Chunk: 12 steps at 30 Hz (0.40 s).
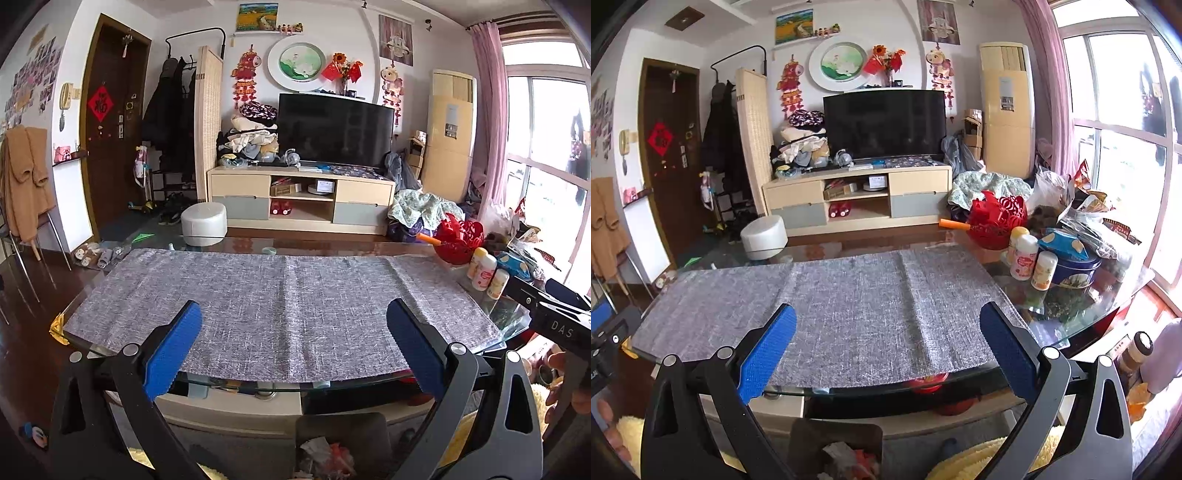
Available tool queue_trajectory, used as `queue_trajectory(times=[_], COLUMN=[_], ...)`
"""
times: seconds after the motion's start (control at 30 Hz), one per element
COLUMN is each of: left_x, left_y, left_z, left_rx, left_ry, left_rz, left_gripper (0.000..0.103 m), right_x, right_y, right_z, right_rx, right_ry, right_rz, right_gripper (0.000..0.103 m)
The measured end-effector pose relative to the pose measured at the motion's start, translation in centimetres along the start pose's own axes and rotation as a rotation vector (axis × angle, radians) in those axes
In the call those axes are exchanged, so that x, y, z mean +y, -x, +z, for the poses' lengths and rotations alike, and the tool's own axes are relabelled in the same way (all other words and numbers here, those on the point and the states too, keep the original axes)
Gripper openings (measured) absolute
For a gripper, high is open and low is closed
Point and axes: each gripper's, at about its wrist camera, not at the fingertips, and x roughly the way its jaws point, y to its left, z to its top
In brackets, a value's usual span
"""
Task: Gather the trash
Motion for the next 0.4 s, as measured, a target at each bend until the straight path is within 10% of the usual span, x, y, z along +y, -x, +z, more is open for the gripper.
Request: queue_trajectory(times=[0.4], left_x=[-0.41], left_y=[-0.12], left_z=[0.05], left_rx=[-0.006], left_ry=[-0.020], left_rz=[0.008], left_gripper=[0.095], right_x=[0.06], right_y=[-0.03], right_z=[0.05], right_rx=[-0.001], right_ry=[0.000], right_rz=[0.000], right_gripper=[0.100])
